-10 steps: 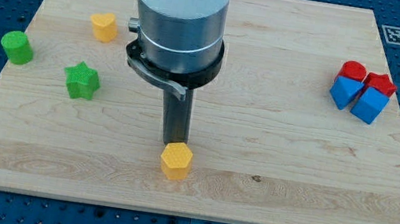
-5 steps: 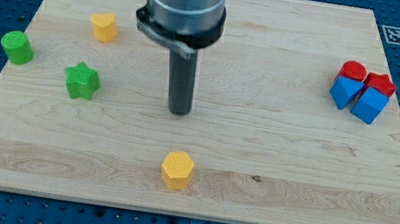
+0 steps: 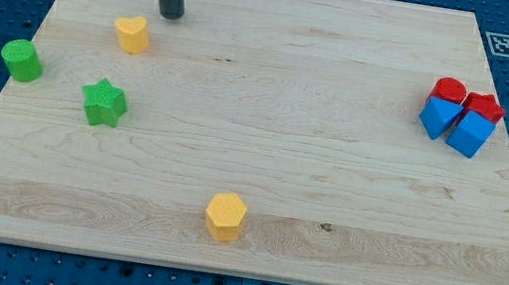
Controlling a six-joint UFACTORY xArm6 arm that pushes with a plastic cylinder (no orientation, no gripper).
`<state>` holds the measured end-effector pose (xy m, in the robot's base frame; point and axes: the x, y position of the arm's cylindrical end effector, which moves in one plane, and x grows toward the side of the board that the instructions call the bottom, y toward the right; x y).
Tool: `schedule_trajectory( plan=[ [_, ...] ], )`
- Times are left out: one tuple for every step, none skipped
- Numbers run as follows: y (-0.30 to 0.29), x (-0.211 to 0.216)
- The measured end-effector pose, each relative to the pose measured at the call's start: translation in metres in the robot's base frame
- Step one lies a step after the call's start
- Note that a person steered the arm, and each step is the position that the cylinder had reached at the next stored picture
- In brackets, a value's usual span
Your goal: Move your arm towards yellow heart
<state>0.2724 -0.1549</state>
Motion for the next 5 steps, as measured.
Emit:
schedule_trajectory(
  plan=[
    [-0.033,-0.021],
    [-0.065,-0.022],
    [-0.081,-0.012],
    [-0.076,0.007],
    [-0.053,0.037]
  ],
)
